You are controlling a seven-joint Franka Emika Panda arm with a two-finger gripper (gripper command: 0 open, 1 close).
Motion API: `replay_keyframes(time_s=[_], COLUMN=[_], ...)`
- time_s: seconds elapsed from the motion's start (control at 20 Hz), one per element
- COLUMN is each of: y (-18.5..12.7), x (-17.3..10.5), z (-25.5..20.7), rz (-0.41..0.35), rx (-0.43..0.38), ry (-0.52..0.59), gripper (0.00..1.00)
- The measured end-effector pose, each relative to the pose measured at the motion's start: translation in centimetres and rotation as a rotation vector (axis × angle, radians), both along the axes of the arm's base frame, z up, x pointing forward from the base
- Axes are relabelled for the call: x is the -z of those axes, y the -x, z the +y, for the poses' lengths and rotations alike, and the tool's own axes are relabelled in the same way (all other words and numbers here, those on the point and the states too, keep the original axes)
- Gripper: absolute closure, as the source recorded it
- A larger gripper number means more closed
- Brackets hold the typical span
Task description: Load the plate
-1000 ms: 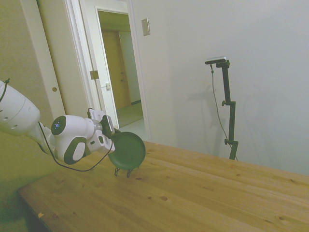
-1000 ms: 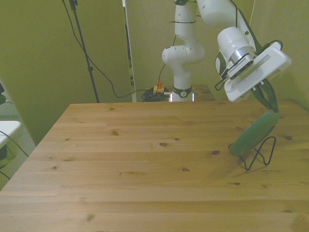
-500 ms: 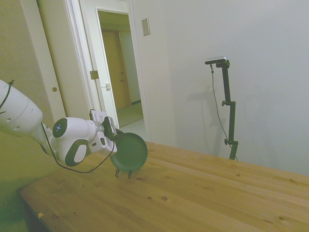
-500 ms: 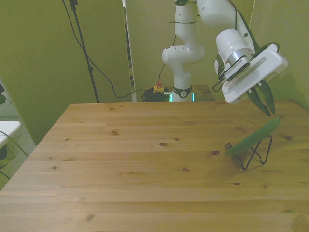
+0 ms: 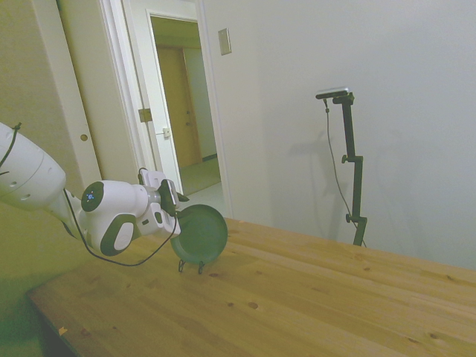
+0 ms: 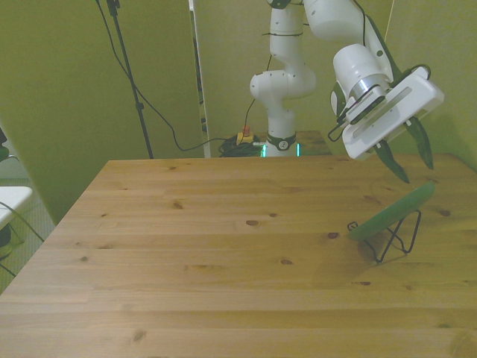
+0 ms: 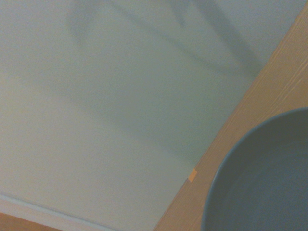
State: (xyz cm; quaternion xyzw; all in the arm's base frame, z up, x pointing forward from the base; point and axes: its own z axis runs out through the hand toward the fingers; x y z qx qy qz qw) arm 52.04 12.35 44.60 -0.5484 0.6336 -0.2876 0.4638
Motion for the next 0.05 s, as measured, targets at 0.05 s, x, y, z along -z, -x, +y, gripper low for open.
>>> replay_keyframes(time_s=[0.05], y=[-0.02], x=[-0.67], z=[-0.1], rz=[0.007], rx=[-0.002], ry=[-0.002], gripper=[0.0])
